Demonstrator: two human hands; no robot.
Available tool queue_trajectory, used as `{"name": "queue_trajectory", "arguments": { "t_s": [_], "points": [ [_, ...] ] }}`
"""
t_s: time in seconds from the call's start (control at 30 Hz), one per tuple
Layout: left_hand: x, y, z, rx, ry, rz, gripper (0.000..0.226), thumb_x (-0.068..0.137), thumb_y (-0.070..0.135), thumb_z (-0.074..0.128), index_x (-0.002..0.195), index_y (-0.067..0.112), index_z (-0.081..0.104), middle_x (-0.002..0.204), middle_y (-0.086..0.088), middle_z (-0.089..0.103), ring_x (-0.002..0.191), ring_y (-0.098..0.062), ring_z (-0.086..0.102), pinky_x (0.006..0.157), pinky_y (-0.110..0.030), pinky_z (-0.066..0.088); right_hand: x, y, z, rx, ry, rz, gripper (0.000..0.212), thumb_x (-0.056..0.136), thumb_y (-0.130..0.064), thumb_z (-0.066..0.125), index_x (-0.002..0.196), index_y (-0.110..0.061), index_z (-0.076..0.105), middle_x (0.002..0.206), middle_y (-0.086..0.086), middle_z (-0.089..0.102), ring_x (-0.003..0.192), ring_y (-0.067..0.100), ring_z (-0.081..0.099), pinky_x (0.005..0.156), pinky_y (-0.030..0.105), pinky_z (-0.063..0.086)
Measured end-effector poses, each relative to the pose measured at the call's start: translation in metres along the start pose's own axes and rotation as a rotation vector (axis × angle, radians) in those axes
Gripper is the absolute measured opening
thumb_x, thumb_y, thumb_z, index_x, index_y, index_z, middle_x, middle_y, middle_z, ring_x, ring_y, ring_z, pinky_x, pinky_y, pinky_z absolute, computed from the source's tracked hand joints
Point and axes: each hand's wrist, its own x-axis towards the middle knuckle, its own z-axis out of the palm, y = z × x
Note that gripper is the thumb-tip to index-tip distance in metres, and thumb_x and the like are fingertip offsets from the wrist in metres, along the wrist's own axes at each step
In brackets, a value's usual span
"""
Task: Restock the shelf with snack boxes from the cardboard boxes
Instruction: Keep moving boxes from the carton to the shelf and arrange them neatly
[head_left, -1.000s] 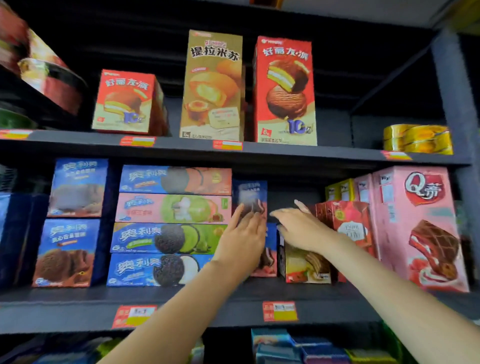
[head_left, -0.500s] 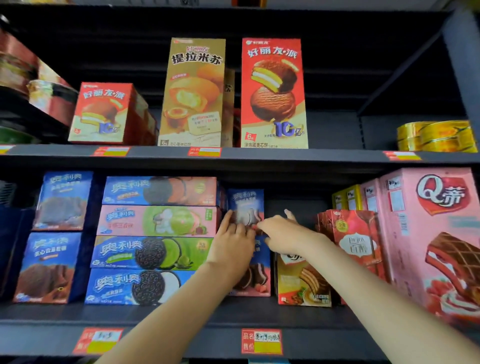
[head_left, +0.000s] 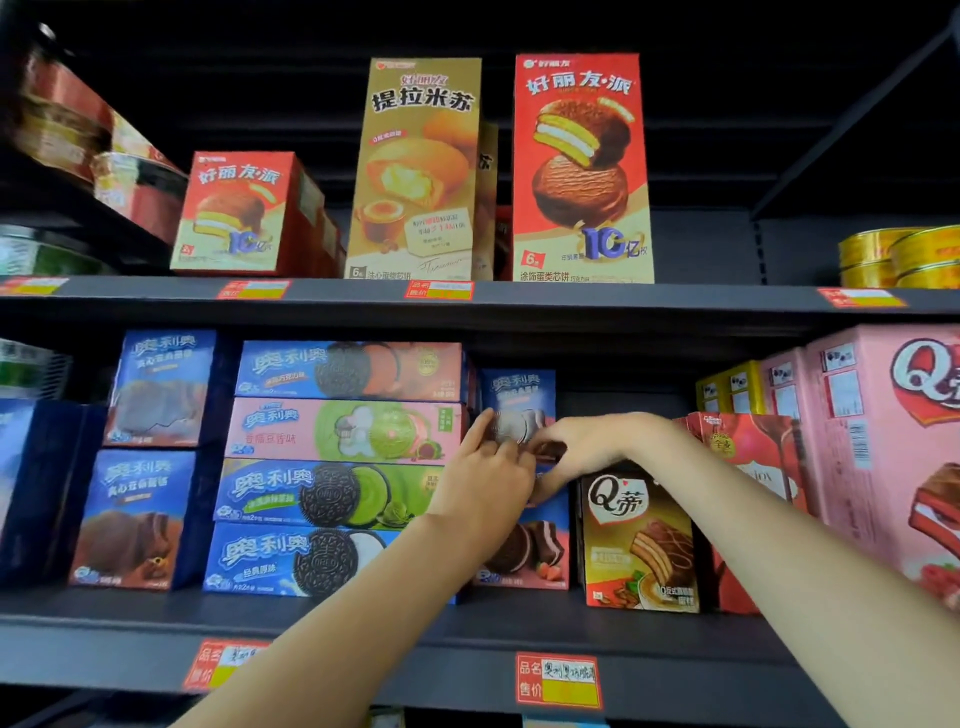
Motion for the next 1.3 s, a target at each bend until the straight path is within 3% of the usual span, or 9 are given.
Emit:
{"name": "queue_trajectory", "arguments": {
  "t_s": [0.13, 0.2, 0.33, 0.5, 0.6, 0.73, 0.9, 1.03, 1.3],
  "points": [
    [-0.003, -0.001, 0.014, -0.002, 0.122, 0.015, 0.031, 0.036, 0.028, 0.083, 0.062, 0.018, 0.07, 0.054, 0.004, 0.06, 0.048, -0.014, 0.061, 0.092, -0.038, 0.049, 0.01, 0.004, -0.005, -0.072, 0.027, 0.032, 0.054, 0.07, -0.049, 0.076, 0.115, -0.026, 0.056, 0.108, -0.006, 0.054, 0.102, 0.014, 0.052, 0.086, 0.028, 0.043],
    [-0.004, 0.0, 0.012, -0.029, 0.063, -0.001, 0.03, 0.044, 0.027, 0.081, 0.072, 0.018, 0.073, 0.06, 0.004, 0.062, 0.055, -0.015, 0.064, 0.099, -0.04, 0.043, 0.011, 0.005, -0.01, -0.099, 0.041, 0.034, 0.037, 0.07, -0.046, 0.077, 0.096, -0.027, 0.058, 0.097, -0.006, 0.056, 0.095, 0.015, 0.055, 0.079, 0.028, 0.043],
    [-0.004, -0.004, 0.002, -0.01, 0.005, -0.042, 0.038, 0.089, 0.013, 0.046, 0.127, 0.008, 0.05, 0.114, -0.009, 0.059, 0.109, -0.029, 0.056, 0.113, -0.038, -0.011, 0.008, 0.006, -0.013, -0.059, 0.047, -0.008, 0.029, 0.068, -0.045, 0.078, 0.083, -0.032, 0.057, 0.091, -0.01, 0.057, 0.092, 0.015, 0.057, 0.075, 0.026, 0.045],
    [-0.008, -0.006, -0.001, -0.096, 0.198, -0.024, 0.039, 0.034, 0.022, 0.082, 0.072, 0.018, 0.071, 0.059, 0.004, 0.061, 0.055, -0.018, 0.062, 0.092, -0.037, 0.05, -0.001, 0.002, -0.017, -0.07, 0.04, -0.031, 0.038, 0.069, -0.046, 0.077, 0.098, -0.028, 0.06, 0.088, -0.017, 0.053, 0.09, 0.009, 0.054, 0.077, 0.026, 0.046],
    [-0.01, -0.008, -0.002, -0.096, 0.352, -0.045, 0.009, 0.06, 0.017, 0.059, 0.066, 0.018, 0.065, 0.059, 0.003, 0.057, 0.054, -0.019, 0.059, 0.089, -0.034, 0.035, -0.013, -0.004, -0.021, -0.098, 0.033, -0.04, 0.035, 0.072, -0.048, 0.075, 0.097, -0.028, 0.06, 0.088, -0.017, 0.054, 0.088, 0.007, 0.054, 0.076, 0.025, 0.044],
    [-0.007, -0.012, -0.003, -0.081, 0.455, -0.074, 0.028, 0.071, 0.017, 0.035, 0.065, 0.017, 0.062, 0.059, 0.002, 0.055, 0.053, -0.02, 0.056, 0.083, -0.032, 0.032, -0.025, 0.004, -0.024, 0.148, 0.187, -0.031, 0.046, 0.082, -0.048, 0.065, 0.119, -0.022, 0.062, 0.117, -0.006, 0.06, 0.111, 0.014, 0.054, 0.093, 0.027, 0.041],
    [0.008, -0.012, -0.008, -0.077, 0.466, -0.126, 0.029, 0.073, 0.02, 0.035, 0.06, 0.017, 0.061, 0.057, 0.0, 0.056, 0.053, -0.021, 0.057, 0.083, -0.032, 0.034, 0.004, 0.023, -0.004, -0.063, 0.467, 0.035, 0.071, 0.091, -0.033, 0.058, 0.149, -0.017, 0.021, 0.156, 0.005, 0.02, 0.142, 0.024, 0.023, 0.114, 0.031, 0.021],
    [0.01, -0.004, 0.001, -0.081, 0.443, -0.083, 0.026, 0.071, 0.021, 0.036, 0.058, 0.017, 0.059, 0.056, 0.001, 0.056, 0.053, -0.02, 0.057, 0.085, -0.033, 0.035, 0.021, 0.018, 0.003, -0.251, 0.516, 0.052, 0.069, 0.097, -0.032, 0.046, 0.151, -0.014, 0.008, 0.159, 0.004, 0.001, 0.146, 0.024, 0.008, 0.116, 0.04, 0.012],
    [0.008, -0.002, 0.008, -0.044, 0.461, -0.048, 0.027, 0.072, 0.022, 0.035, 0.058, 0.019, 0.058, 0.055, 0.004, 0.057, 0.052, -0.018, 0.058, 0.089, -0.033, 0.033, 0.034, 0.01, 0.0, -0.387, 0.535, 0.166, 0.07, 0.097, -0.038, 0.042, 0.15, -0.007, 0.008, 0.154, 0.012, 0.017, 0.141, 0.032, 0.015, 0.114, 0.044, 0.017]
  ]
}}
